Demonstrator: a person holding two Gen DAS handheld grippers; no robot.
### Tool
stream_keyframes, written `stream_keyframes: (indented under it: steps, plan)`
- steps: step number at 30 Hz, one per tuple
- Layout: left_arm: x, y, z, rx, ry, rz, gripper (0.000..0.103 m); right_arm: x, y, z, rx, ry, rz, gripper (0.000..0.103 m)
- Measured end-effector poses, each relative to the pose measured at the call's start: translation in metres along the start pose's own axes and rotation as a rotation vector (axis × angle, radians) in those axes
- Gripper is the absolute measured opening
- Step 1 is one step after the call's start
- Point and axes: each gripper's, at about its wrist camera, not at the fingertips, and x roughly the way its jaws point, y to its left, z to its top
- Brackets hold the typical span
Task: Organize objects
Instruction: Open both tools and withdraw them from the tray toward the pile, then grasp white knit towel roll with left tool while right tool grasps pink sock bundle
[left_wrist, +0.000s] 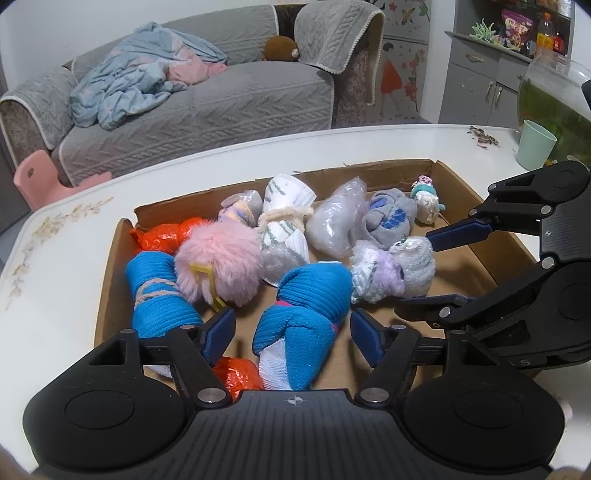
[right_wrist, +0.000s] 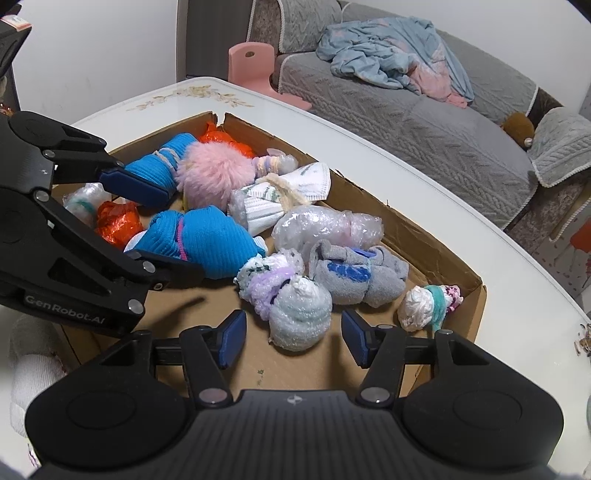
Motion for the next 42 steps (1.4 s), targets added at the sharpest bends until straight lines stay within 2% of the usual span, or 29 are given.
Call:
stream_keyframes:
  steps: [4, 6, 8, 16, 25, 27, 29, 33, 37, 42]
  plan:
    - [-0.006, 0.001, 0.001, -0.007, -0.013, 0.001, 0.078, -0.003, 0.0, 0.0, -0.001, -0.001, -0.007, 0.061]
    - [-0.01, 0.001, 0.002, -0.013, -0.022, 0.001, 0.082, -0.005, 0.0, 0.0, -0.001, -0.003, 0.0, 0.07]
    - [-0.015, 0.001, 0.002, -0.014, -0.032, 0.005, 0.085, -0.009, 0.002, 0.001, -0.005, -0.008, 0.004, 0.075]
    - [-0.039, 0.004, -0.001, -0.027, -0.061, 0.005, 0.089, -0.028, 0.01, 0.002, -0.005, -0.037, -0.003, 0.078]
    - [-0.084, 0.019, -0.016, -0.097, -0.114, 0.013, 0.091, -0.065, 0.015, -0.009, 0.062, -0.097, -0.023, 0.085]
    - [-0.096, 0.021, -0.023, -0.11, -0.132, 0.014, 0.092, -0.075, 0.016, -0.014, 0.085, -0.113, -0.031, 0.087]
    - [-0.107, 0.024, -0.031, -0.129, -0.148, 0.025, 0.101, -0.085, 0.018, -0.02, 0.111, -0.129, -0.039, 0.088]
    - [-0.125, 0.024, -0.051, -0.168, -0.173, 0.017, 0.102, -0.103, 0.022, -0.036, 0.175, -0.159, -0.043, 0.093]
    - [-0.131, 0.019, -0.072, -0.204, -0.159, -0.011, 0.102, -0.115, 0.029, -0.059, 0.241, -0.185, -0.047, 0.093]
    - [-0.121, 0.003, -0.092, -0.233, -0.112, -0.058, 0.102, -0.118, 0.037, -0.089, 0.328, -0.213, -0.057, 0.093]
